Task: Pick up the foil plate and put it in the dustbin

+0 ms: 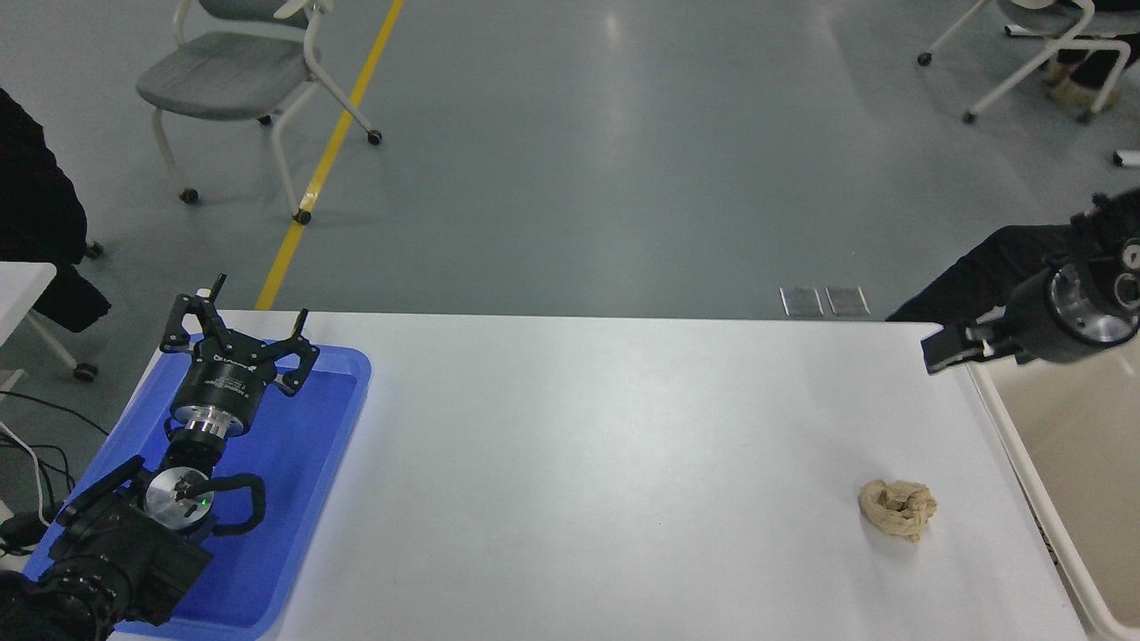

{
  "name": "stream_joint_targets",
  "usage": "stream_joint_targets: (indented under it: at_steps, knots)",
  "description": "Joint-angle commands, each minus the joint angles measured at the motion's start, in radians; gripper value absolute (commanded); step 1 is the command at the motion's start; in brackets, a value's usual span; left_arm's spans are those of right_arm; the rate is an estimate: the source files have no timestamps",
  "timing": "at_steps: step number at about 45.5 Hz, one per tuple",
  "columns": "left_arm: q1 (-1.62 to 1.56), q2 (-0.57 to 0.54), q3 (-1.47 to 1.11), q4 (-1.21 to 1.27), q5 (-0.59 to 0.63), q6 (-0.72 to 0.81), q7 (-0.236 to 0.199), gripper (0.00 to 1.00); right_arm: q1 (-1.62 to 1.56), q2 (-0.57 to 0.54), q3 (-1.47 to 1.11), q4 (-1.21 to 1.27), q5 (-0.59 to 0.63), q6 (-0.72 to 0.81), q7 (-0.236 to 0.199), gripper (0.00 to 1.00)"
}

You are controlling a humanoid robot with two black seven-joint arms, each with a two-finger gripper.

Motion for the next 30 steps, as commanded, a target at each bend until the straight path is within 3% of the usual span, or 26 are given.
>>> stream_joint_targets:
  at_steps: [1, 10, 30]
  knots:
    - [0.002, 0.002, 0.000, 0.000, 0.000, 0.000, 0.000, 1.00, 0.249, 0.218, -0.096, 0.139, 0.300, 0.126, 0.001, 1.00]
    - [0.002, 0.002, 0.000, 0.000, 0.000, 0.000, 0.000, 1.00, 0.316, 0.323, -0.118, 0.139, 0.409, 0.170, -0.001, 1.00]
    - [0.002, 0.002, 0.000, 0.000, 0.000, 0.000, 0.000, 1.00, 0.424, 0.324, -0.168, 0.208, 0.454, 0.239, 0.007, 1.00]
